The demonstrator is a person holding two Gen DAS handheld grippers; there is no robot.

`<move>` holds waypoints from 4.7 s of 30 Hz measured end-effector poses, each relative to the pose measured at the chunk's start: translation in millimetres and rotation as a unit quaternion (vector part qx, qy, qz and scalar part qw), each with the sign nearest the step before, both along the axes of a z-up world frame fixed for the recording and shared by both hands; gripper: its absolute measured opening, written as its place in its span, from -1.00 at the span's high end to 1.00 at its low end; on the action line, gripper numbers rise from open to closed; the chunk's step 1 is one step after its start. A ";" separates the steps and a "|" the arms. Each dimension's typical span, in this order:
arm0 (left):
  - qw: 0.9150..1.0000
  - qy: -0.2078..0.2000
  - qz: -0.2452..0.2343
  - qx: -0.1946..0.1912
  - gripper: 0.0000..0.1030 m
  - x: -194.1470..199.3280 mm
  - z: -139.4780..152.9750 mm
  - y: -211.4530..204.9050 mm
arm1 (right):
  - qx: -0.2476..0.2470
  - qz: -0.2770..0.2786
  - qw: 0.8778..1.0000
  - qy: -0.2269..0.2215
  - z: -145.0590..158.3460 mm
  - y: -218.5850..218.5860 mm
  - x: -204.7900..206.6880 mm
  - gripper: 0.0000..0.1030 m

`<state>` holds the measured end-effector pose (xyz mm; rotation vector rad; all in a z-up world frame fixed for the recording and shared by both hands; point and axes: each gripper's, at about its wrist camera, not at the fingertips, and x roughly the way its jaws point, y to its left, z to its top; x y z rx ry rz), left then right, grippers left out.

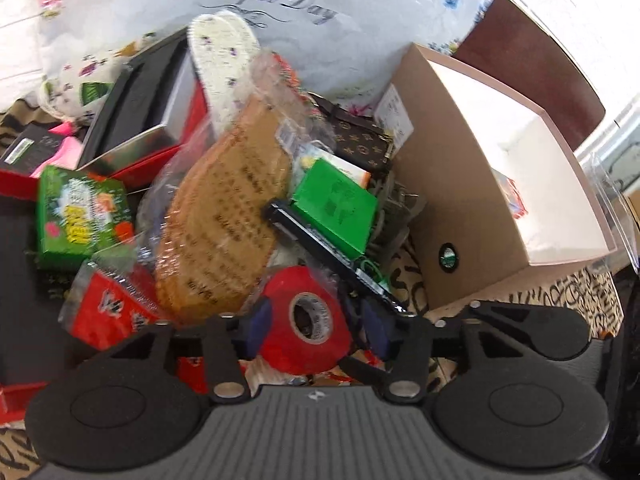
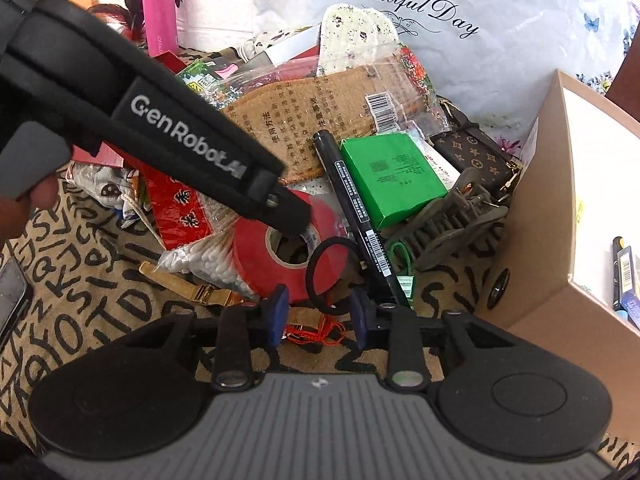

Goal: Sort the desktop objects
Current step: 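Lower the left gripper onto the red tape roll and grasp it, then carry the red tape roll into the cardboard box and open the left gripper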

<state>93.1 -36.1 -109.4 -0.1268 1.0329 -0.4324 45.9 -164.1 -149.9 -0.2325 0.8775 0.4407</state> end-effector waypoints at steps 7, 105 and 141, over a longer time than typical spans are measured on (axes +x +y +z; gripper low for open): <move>1.000 -0.005 0.029 0.010 -0.23 -1.5 4.0 13.0 | 0.015 -0.005 1.000 -0.020 12.3 -0.5 -3.6 0.39; 0.994 0.100 -0.009 0.037 0.45 -72.1 -31.4 1.6 | 0.085 -0.040 0.991 0.099 20.3 -18.1 -64.7 0.39; 0.984 -0.080 -0.148 -0.065 0.46 19.2 99.6 -187.5 | 0.045 -0.210 0.968 -0.129 140.4 -176.0 -31.4 0.48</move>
